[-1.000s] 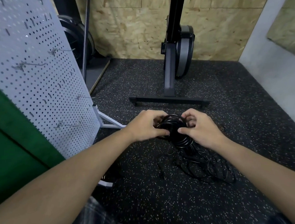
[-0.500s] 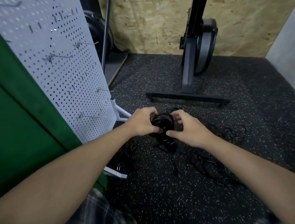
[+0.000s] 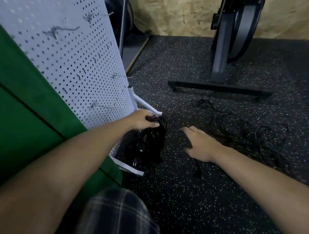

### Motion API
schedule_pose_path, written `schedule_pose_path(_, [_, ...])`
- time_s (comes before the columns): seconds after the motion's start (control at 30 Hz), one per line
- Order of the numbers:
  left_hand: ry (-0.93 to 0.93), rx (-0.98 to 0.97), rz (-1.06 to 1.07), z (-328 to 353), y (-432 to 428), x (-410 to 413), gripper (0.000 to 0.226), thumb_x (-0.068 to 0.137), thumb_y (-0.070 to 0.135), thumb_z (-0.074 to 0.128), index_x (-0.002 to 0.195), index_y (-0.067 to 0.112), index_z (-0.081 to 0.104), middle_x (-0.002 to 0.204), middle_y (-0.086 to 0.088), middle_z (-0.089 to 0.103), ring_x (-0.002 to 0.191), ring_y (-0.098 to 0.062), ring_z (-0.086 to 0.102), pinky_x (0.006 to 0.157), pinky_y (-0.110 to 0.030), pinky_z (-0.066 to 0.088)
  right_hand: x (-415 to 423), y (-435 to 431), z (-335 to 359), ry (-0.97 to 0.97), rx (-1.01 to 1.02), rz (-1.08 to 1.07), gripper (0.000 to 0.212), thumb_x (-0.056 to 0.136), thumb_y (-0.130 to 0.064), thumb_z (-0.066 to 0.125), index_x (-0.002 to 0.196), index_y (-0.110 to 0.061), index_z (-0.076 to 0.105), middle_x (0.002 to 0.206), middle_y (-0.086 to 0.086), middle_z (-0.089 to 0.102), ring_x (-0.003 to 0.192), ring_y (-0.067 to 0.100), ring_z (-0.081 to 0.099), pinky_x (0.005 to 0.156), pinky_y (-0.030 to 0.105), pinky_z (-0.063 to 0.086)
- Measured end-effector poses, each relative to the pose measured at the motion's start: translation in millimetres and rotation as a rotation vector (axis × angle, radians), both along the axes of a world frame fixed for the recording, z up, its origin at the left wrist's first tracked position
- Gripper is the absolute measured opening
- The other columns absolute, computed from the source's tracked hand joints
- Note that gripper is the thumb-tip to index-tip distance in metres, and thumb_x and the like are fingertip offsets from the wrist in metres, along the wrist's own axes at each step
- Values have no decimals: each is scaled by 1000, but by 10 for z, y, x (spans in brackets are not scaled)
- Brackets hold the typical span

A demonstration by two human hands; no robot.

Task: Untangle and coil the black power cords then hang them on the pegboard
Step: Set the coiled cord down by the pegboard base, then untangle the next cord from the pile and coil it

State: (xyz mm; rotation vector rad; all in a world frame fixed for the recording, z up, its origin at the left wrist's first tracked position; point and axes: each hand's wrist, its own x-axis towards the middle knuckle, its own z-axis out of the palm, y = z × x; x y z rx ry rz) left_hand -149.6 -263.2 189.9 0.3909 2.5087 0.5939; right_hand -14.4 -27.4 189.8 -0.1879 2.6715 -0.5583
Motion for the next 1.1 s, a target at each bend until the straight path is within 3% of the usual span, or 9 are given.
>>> schedule_pose_path(0.07, [-40,-41,-15,-284,18,-148,48,97,55,67,127,18,70,117,-2,70,108,-26,67,94,-37,52,-92,-2,-230,-18,9,-14,78,100,-26,66,163,-22,21,156,5,35,146,29,37,116,47,40])
schedule_pose_path(0.27, [-107,-143,-67,-1161,325,-527,46,96,61,65,104,17,77,101,-7,75,98,-28,69,79,-35,48,-322,100,-820,-56,34,-94,77,100,-31,65,163,-24,20,158,4,34,144,29,38,114,47,42])
schedule_pose_path(0.4, [-48,-265,-72,-1695,553,-692,58,96,63,62,129,16,66,128,-16,65,113,-36,63,95,-43,53,-389,255,-1199,-104,50,-171,77,100,-34,65,163,-25,22,157,4,35,142,29,39,113,47,44])
schedule_pose_path(0.5, [71,-347,-97,-1921,650,-709,70,102,57,58,161,29,34,145,-18,53,127,-38,57,94,-44,50,-361,426,-1488,-182,70,-223,78,98,-38,67,162,-25,24,159,5,32,144,29,38,115,48,43])
schedule_pose_path(0.57, [159,-423,-138,-2028,649,-690,67,105,53,54,162,27,29,145,-16,51,129,-36,55,90,-43,50,-318,532,-1628,-220,81,-252,78,98,-37,67,161,-25,24,161,5,28,145,30,37,115,48,43])
schedule_pose_path(0.73, [477,-528,-395,-2133,849,-549,59,99,18,64,154,21,43,151,-12,36,136,-33,38,108,-45,42,-181,810,-1783,-266,120,-321,76,99,-37,66,161,-25,25,166,5,13,148,32,32,115,48,42])
schedule_pose_path(0.8, [389,-348,-483,-2115,1124,-463,52,100,16,57,151,21,48,149,-8,39,135,-30,40,109,-46,41,-129,938,-1819,-271,128,-349,77,98,-38,67,162,-25,24,166,6,12,149,33,29,116,50,41])
schedule_pose_path(0.93, [-28,-151,-503,-2140,1762,-224,44,106,28,57,149,22,52,146,-7,46,133,-29,51,107,-48,48,12,1197,-1876,-298,124,-393,75,98,-36,67,160,-23,27,166,6,14,149,32,30,116,49,41])
schedule_pose_path(1.1, [-117,-133,-414,-2416,2247,55,65,100,38,67,157,26,37,155,-8,36,139,-31,47,110,-45,46,230,1454,-2032,-351,107,-438,74,98,-34,66,161,-25,27,166,4,14,148,32,34,113,47,44])
